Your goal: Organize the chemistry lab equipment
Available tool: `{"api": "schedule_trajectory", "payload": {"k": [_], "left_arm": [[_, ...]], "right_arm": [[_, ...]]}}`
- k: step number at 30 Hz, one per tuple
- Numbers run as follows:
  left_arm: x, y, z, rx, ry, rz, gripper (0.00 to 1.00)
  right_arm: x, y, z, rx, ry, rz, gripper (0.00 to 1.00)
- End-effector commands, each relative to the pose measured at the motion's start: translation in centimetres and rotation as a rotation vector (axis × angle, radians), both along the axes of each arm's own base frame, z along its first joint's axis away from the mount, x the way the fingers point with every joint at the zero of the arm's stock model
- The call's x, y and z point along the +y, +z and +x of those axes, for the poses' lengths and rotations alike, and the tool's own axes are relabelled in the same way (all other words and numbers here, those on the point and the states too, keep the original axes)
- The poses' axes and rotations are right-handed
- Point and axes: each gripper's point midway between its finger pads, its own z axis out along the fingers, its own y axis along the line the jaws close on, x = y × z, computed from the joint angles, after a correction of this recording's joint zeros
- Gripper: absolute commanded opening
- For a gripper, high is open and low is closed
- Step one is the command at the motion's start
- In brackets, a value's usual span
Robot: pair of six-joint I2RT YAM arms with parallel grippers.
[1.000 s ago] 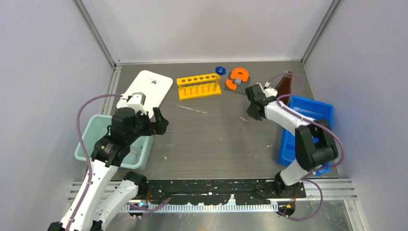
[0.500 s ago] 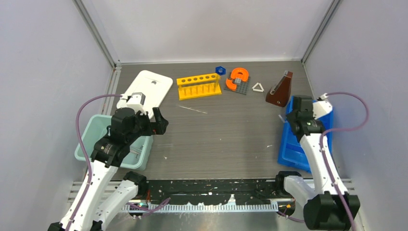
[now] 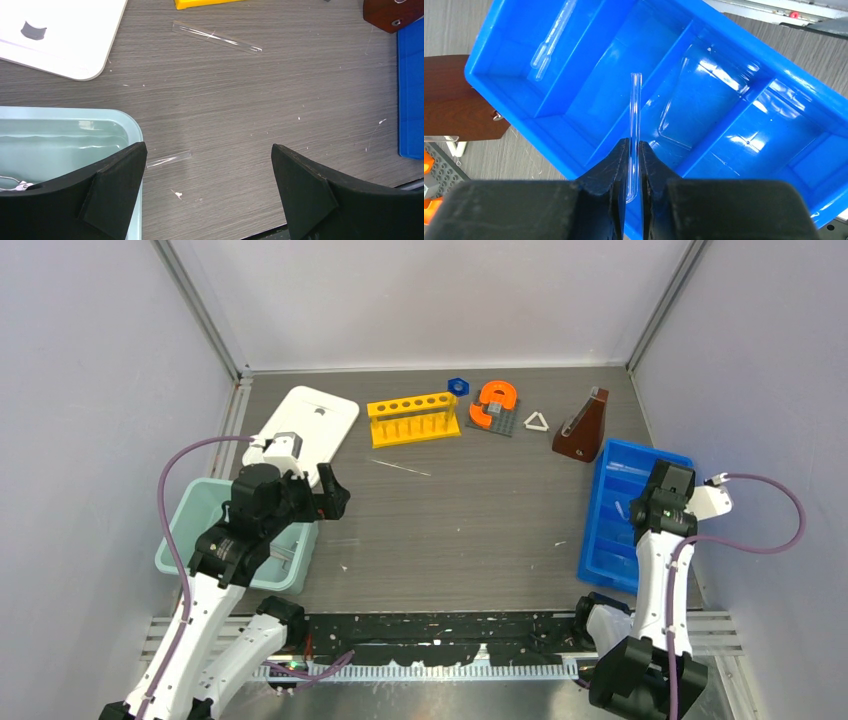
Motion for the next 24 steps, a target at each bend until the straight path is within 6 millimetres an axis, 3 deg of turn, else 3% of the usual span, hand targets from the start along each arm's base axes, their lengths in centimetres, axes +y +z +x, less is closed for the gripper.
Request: {"api": "schedule_trajectory", "payload": {"k": [1,24], "left_arm": [[-0.1,1.0,0.1,-0.039,-0.009,-0.005,1.0],[-0.5,0.7,0.1,-0.023,-0.026,-0.012,1.0]], "right_arm": [[-0.3,-0.2,0.0,-0.032,-0.019,0.016,0.18],[-1.4,-5.0,-1.8,0.005,-0.152,0.067,0.21]]}}
